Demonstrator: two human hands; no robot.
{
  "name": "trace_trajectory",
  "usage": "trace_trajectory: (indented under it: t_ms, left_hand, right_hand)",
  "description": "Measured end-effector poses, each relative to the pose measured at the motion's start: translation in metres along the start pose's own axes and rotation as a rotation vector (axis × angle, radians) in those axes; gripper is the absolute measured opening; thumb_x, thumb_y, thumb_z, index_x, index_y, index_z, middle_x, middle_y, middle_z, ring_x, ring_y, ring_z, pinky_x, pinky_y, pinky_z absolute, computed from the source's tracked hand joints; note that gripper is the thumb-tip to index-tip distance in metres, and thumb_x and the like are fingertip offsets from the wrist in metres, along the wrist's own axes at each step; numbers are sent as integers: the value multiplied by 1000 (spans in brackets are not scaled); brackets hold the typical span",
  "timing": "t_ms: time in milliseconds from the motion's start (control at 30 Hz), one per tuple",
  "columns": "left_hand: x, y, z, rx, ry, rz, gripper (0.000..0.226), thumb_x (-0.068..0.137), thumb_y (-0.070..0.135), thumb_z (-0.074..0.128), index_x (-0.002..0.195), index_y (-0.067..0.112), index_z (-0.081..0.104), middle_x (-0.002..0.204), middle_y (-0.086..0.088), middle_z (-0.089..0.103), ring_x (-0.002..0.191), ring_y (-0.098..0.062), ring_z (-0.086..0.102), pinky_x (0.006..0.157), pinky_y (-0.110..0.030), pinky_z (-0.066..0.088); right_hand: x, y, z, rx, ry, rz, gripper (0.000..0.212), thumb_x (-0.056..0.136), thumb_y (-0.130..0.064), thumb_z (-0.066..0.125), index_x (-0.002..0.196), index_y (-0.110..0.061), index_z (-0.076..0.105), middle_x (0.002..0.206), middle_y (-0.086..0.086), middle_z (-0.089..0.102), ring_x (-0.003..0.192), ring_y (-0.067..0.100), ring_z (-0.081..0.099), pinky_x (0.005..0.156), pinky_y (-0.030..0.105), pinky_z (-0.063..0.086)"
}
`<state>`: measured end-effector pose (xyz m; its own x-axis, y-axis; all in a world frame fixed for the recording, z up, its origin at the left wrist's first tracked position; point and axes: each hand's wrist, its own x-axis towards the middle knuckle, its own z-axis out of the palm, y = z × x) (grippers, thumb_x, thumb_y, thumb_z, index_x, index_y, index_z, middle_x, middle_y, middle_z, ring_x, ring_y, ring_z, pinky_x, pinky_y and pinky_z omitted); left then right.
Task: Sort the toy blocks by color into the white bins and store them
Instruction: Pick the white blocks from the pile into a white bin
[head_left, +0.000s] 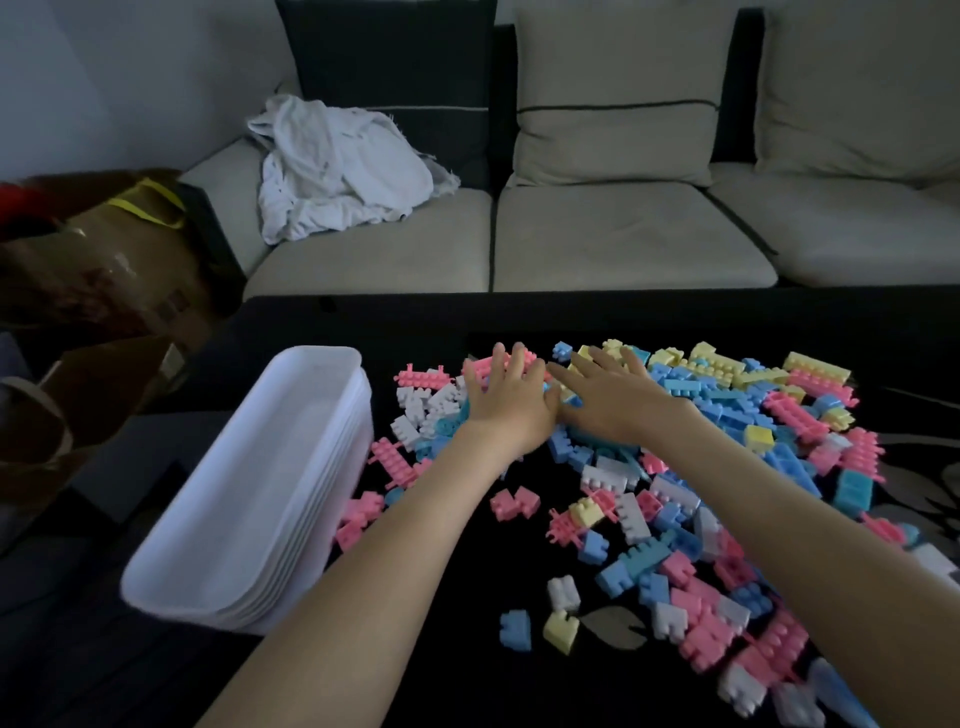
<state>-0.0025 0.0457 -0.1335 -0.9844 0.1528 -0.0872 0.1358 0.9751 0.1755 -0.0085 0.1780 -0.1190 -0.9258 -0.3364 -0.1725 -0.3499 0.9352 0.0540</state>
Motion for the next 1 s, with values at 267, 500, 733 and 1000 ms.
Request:
trace_trajectory:
  t_ms: [267, 500, 733, 1000]
  left_hand:
    - [-75, -36, -55, 135, 351, -35, 33, 88, 14, 48, 119, 7, 50, 125, -11, 50, 116, -31, 47, 93, -37, 37]
    - [-149, -120, -70, 225, 322, -307, 39, 91, 18, 48, 129, 12, 45, 136, -8, 43, 126, -30, 40, 104, -41, 31]
    - [-198, -168, -60, 83, 191, -454, 44, 94, 12, 46, 136, 13, 34, 141, -11, 33, 125, -32, 39, 100, -43, 38]
    - [-212, -193, -64, 118, 238, -550, 41, 95, 27, 50, 132, 14, 37, 141, -21, 32, 129, -36, 35, 109, -44, 30]
  right_hand:
    - [-13, -92, -36, 298, 207, -101, 29, 91, -19, 45, 115, -6, 53, 114, 14, 54, 109, 32, 53, 82, 34, 37]
    - [-40, -200, -49, 783, 70, -103, 41, 92, -36, 45, 64, -7, 48, 59, 8, 56, 51, 22, 55, 67, 34, 52]
    - [-41, -255, -49, 719, 94, 10, 22, 83, -12, 49, 63, -10, 39, 63, 4, 45, 53, 18, 44, 49, 24, 36]
    - [-39, -301, -55, 907, 91, -5, 20, 85, -5, 43, 65, -10, 39, 63, 7, 48, 56, 23, 51, 50, 26, 40]
